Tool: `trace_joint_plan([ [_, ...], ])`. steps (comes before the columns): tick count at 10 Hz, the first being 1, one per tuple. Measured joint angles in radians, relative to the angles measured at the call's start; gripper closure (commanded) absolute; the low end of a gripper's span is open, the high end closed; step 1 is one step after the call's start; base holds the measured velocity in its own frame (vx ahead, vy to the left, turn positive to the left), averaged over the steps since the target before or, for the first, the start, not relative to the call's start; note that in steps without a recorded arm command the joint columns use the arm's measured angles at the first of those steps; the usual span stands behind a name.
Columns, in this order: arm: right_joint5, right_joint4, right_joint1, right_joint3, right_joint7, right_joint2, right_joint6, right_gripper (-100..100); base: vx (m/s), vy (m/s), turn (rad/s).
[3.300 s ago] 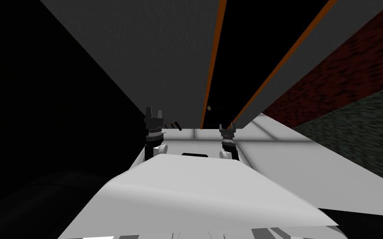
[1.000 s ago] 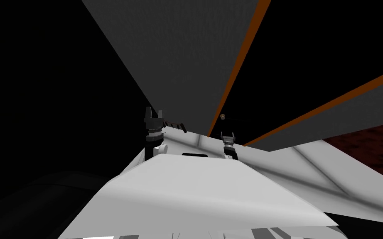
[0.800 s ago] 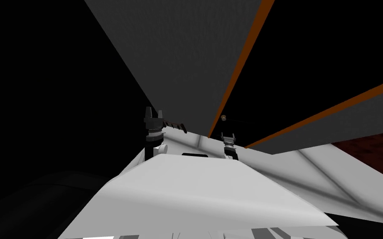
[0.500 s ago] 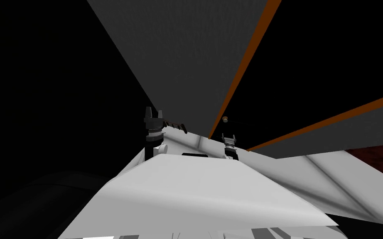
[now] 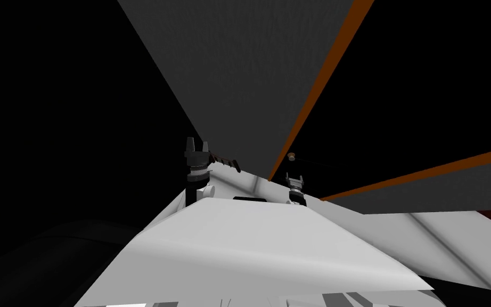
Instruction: Pull the door open
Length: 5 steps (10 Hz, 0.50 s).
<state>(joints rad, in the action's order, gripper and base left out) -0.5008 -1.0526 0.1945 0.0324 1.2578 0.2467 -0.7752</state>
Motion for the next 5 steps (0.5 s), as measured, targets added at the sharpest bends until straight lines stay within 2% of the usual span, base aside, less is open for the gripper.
trace_joint_plan([
  [3, -0.025, 0.037, -0.005, -0.002, 0.05, 0.012, -0.007, -100, 0.075, -0.047, 0.069],
  [5, -0.041, 0.082, -0.02, -0.001, 0.085, 0.017, -0.019, -100, 0.089, -0.065, 0.104],
])
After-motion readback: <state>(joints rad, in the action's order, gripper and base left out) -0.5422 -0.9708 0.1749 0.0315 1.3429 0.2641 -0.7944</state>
